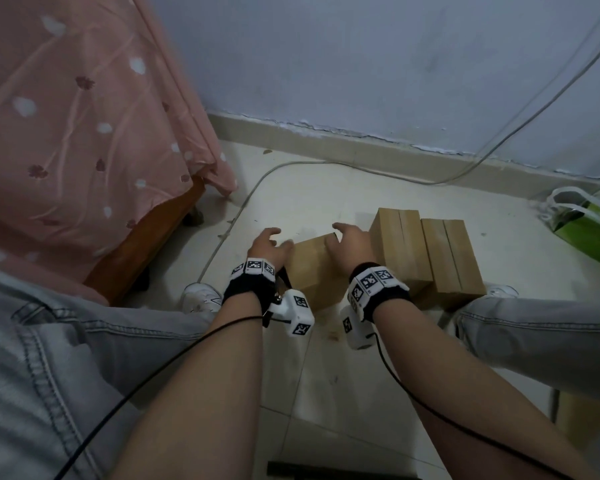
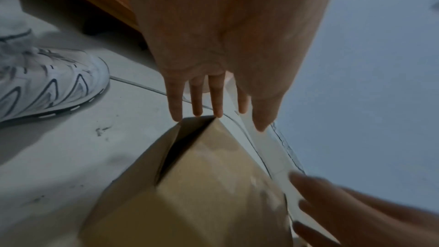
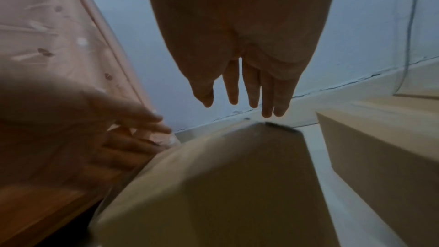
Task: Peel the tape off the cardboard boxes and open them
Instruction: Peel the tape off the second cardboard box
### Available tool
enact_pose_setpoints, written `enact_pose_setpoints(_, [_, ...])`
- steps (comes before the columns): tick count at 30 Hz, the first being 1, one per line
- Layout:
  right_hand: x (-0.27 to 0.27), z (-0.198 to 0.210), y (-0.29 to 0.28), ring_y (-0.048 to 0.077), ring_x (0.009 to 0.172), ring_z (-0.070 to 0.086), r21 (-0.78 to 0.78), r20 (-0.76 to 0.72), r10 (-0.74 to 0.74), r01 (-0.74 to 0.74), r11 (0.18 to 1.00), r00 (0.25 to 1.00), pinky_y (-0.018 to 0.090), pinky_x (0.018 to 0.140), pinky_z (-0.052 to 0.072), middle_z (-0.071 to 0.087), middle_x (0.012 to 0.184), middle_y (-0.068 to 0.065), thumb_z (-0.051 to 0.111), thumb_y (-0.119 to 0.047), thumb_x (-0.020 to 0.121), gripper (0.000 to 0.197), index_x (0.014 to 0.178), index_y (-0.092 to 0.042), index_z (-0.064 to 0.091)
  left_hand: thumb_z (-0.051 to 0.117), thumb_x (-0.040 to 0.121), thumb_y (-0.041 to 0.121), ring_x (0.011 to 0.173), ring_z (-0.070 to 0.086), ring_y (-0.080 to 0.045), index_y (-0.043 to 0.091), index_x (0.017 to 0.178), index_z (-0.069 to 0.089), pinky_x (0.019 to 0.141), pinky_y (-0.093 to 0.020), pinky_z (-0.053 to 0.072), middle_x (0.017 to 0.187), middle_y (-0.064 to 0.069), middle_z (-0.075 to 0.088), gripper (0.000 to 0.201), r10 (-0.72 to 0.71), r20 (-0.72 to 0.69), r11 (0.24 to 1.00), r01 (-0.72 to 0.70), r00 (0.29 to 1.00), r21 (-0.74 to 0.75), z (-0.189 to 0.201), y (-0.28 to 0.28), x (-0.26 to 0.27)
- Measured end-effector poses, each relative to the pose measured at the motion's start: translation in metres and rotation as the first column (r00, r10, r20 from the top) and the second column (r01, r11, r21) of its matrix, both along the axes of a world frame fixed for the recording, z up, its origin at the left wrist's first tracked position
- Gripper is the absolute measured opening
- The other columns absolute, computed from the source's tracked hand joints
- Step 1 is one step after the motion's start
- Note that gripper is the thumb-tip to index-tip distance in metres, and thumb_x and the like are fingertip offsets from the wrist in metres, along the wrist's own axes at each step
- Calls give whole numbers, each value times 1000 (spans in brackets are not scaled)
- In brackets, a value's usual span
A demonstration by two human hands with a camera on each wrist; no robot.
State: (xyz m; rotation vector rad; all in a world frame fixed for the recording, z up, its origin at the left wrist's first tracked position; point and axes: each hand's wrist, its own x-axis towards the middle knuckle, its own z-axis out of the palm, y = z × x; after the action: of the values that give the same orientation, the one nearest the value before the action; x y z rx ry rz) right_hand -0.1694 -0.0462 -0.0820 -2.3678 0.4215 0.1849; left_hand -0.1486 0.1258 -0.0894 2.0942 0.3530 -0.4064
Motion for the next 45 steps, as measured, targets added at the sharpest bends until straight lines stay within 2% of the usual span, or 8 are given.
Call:
enact_pose_setpoints(3, [-2, -11, 15, 31, 122, 53, -84, -59, 81, -86, 993, 995, 40, 100, 46, 57, 134, 10, 53, -30, 93, 48, 138, -13, 51, 67, 87, 20, 121, 55, -28, 24, 137, 52, 99, -28, 42, 134, -8, 57, 52, -146, -29, 985, 148, 989, 84, -7, -10, -4])
enact_pose_setpoints(5, [-2, -17, 22, 31, 115, 55, -159, -50, 108, -115, 981, 993, 40, 92, 48, 57, 128, 9, 53, -31, 92, 40, 126, -12, 56, 67, 84, 14, 120, 55, -27, 24, 135, 55, 97, -27, 43, 132, -8, 59, 52, -173, -9, 973, 173, 985, 150, -12, -12, -8])
enact_pose_setpoints(9, [2, -20, 23, 30, 98, 60, -253, -15, 92, -93, 963, 996, 36, 77, 50, 61, 110, 7, 55, -35, 87, 29, 104, -12, 60, 71, 82, 16, 115, 58, -26, 24, 126, 61, 91, -25, 45, 126, -7, 62, 46, -144, -9, 977, 143, 990, 159, -18, -12, -5])
enact_pose_setpoints(19, [4, -27, 31, 32, 86, 61, -370, -13, 146, -141, 918, 989, 32, 63, 41, 60, 101, 11, 54, -29, 89, 22, 93, -8, 61, 79, 80, 19, 105, 61, -26, 26, 119, 66, 83, -23, 45, 114, -7, 65, 42, -96, -40, 994, 97, 995, 43, -23, -5, -2])
enact_pose_setpoints(27, [4, -23, 31, 33, 89, 59, -337, -2, 151, -143, 931, 989, 32, 63, 36, 60, 101, 11, 51, -23, 87, 10, 87, -13, 51, 79, 79, 19, 96, 59, -21, 27, 117, 66, 85, -23, 45, 103, -2, 63, 41, -76, -38, 997, 77, 996, 30, -25, -4, -3])
enact_pose_setpoints(36, [-4, -25, 26, 32, 93, 61, -329, -8, 170, -163, 930, 985, 35, 73, 50, 57, 109, 8, 53, -43, 88, 34, 100, -12, 61, 80, 78, 21, 99, 63, -23, 29, 113, 68, 87, -26, 49, 105, -3, 67, 38, -65, -40, 997, 67, 997, 43, -25, -6, -3])
enact_pose_setpoints(40, [-4, -24, 27, 32, 96, 62, -323, -5, 157, -150, 934, 988, 39, 79, 52, 58, 115, 9, 53, -34, 89, 31, 109, -14, 64, 80, 78, 19, 99, 62, -23, 28, 112, 68, 88, -26, 49, 105, -3, 67, 37, -59, -36, 998, 60, 998, 26, -26, -6, -4])
enact_pose_setpoints(45, [-2, -23, 34, 31, 89, 60, -359, 4, 137, -127, 925, 991, 33, 65, 43, 60, 106, 9, 49, -14, 89, 23, 110, -11, 57, 80, 78, 19, 99, 62, -22, 28, 113, 67, 88, -27, 50, 104, -2, 66, 39, -62, -32, 998, 62, 998, 11, -27, -5, -4])
